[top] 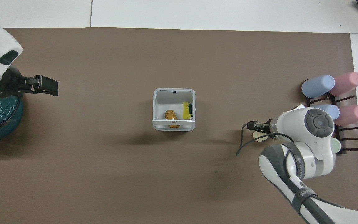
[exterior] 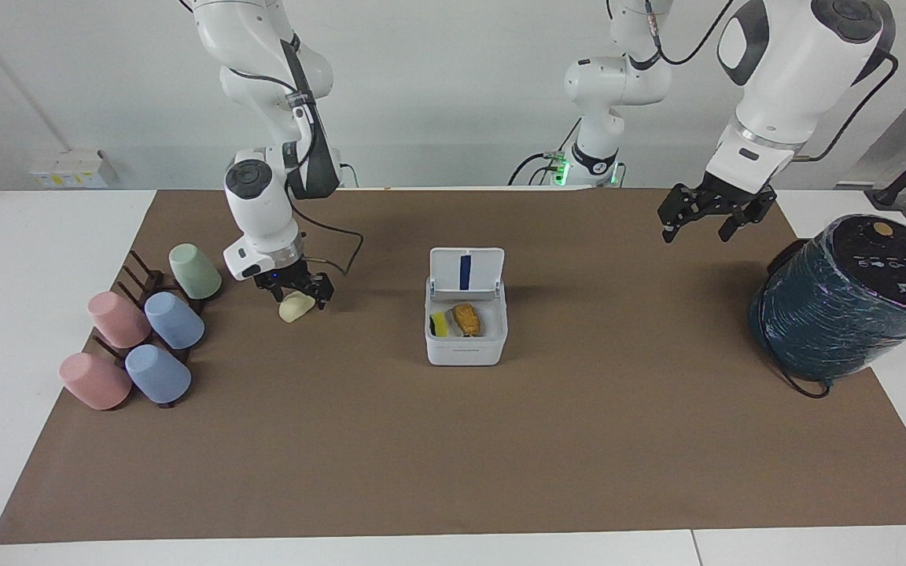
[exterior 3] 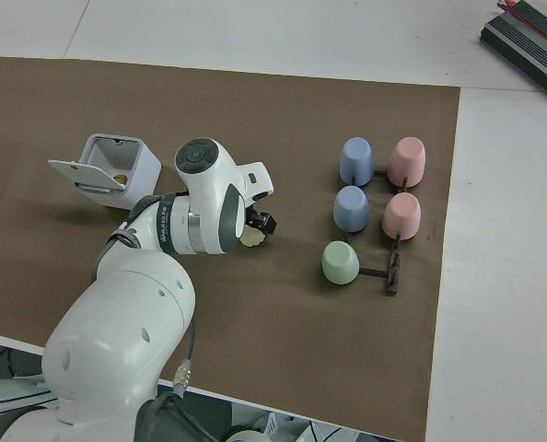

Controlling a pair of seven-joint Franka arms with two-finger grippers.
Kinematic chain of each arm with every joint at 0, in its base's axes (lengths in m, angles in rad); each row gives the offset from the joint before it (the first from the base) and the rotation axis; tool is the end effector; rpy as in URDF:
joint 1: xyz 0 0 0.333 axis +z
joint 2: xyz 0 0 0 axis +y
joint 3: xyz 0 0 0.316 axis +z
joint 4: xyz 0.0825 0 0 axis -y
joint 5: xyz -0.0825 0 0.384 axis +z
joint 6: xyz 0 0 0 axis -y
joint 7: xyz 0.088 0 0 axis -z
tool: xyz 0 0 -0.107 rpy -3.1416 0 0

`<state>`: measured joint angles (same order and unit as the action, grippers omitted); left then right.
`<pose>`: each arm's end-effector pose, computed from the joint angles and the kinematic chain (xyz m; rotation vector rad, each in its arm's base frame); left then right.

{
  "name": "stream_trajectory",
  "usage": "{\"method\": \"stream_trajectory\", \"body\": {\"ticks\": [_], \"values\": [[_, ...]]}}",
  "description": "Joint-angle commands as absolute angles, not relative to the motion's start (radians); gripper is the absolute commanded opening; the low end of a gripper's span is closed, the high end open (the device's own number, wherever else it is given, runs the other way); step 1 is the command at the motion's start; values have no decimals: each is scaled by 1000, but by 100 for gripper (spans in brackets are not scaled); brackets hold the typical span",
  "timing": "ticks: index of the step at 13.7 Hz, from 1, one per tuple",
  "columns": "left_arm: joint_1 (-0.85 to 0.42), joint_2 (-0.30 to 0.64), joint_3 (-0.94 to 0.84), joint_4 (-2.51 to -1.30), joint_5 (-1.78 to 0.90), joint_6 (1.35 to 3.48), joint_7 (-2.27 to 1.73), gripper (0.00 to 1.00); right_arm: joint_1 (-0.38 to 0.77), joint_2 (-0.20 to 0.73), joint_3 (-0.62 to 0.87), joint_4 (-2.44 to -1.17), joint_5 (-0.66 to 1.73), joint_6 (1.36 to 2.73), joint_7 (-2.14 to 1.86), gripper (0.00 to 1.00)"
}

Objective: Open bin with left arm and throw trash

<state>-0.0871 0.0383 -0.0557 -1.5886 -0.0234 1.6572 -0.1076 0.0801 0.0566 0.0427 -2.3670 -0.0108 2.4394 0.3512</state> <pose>0.5677 -0.0834 0.6022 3.1118 -0.0521 0.0419 0.5009 0.0618 0.3033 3.1217 -0.3452 0.0259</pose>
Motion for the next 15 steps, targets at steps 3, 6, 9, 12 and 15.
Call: {"method": "stream_trajectory", "body": {"ticks": [3, 6, 9, 12, 15], "values": [[-94, 9, -52, -1624, -2, 1684, -103, 100, 60, 44, 58, -2401, -14, 2535, 319, 34], [-91, 9, -54, -1626, -2, 1686, -103, 100, 57, 57, 57, -2402, -11, 2562, 327, 0], [-87, 9, -54, -1624, -2, 1689, -100, 100, 78, 61, 58, -2352, -11, 2502, 353, 0], [-86, 9, -54, -1623, -2, 1689, -98, 100, 74, 78, 58, -2226, -9, 2403, 353, 0], [-84, 11, -52, -1623, -2, 1689, -100, 100, 81, 119, 60, -2099, 6, 2385, 360, 0]]}}
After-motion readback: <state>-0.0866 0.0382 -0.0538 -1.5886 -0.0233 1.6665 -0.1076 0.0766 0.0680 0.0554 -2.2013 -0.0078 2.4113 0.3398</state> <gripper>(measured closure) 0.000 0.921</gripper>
